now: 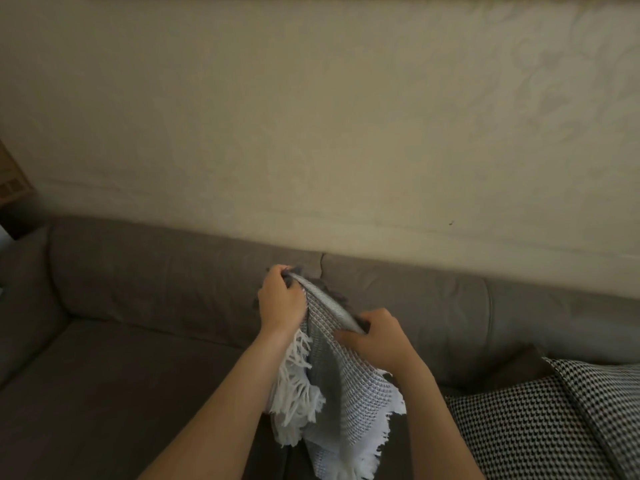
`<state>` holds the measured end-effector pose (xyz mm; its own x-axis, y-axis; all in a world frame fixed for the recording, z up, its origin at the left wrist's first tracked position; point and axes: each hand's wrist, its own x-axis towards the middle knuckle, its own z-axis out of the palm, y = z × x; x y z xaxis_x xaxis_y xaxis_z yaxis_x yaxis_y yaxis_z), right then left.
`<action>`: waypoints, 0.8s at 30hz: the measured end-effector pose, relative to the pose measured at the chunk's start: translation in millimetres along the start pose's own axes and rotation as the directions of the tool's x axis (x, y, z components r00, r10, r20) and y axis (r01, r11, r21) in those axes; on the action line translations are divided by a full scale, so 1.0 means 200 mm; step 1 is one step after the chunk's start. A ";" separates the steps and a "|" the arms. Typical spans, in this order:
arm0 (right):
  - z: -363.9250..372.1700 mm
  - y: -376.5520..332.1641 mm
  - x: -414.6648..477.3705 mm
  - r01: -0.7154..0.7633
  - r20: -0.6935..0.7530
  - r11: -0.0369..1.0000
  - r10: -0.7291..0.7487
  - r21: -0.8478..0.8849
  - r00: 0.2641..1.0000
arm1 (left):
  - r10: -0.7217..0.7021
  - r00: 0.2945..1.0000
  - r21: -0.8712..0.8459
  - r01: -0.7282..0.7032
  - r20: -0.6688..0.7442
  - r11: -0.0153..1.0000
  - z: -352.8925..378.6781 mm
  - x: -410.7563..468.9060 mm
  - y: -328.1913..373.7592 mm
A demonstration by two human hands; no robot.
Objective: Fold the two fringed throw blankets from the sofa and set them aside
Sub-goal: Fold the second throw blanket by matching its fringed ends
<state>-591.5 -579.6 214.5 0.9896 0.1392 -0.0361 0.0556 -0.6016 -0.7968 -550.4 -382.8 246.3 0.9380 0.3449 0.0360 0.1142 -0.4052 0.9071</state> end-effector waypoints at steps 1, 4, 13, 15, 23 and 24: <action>-0.01 0.01 -0.01 -0.006 0.031 1.000 0.006 0.003 1.000 | -0.052 0.998 -0.025 0.051 -0.027 0.998 0.00 0.01 0.00; -0.04 0.04 -0.02 -0.070 0.161 0.997 0.067 0.017 0.985 | -0.178 0.979 -0.094 0.169 -0.097 0.981 -0.01 0.03 0.00; -0.12 0.10 -0.12 -0.197 0.254 0.971 0.159 0.133 0.954 | -0.249 0.968 -0.127 0.241 -0.046 0.962 -0.03 0.11 -0.01; -0.13 0.05 -0.13 -0.197 0.178 0.936 0.150 0.291 0.973 | -0.214 0.972 -0.065 0.220 0.093 0.973 -0.03 0.10 -0.03; 0.01 -0.11 -0.08 -0.080 -0.282 0.790 0.309 0.609 0.908 | -0.307 0.939 -0.098 0.324 0.156 0.941 0.00 0.04 -0.18; 0.03 -0.11 -0.07 -0.056 -0.382 0.785 0.361 0.617 0.851 | -0.318 0.936 -0.113 0.336 0.151 0.935 -0.01 0.04 -0.20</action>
<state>-607.4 -564.1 228.7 0.9127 -0.3991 -0.0875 -0.0932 0.0052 -0.9956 -549.0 -362.3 211.5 0.8909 0.3242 -0.3181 0.3848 -0.1669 0.9078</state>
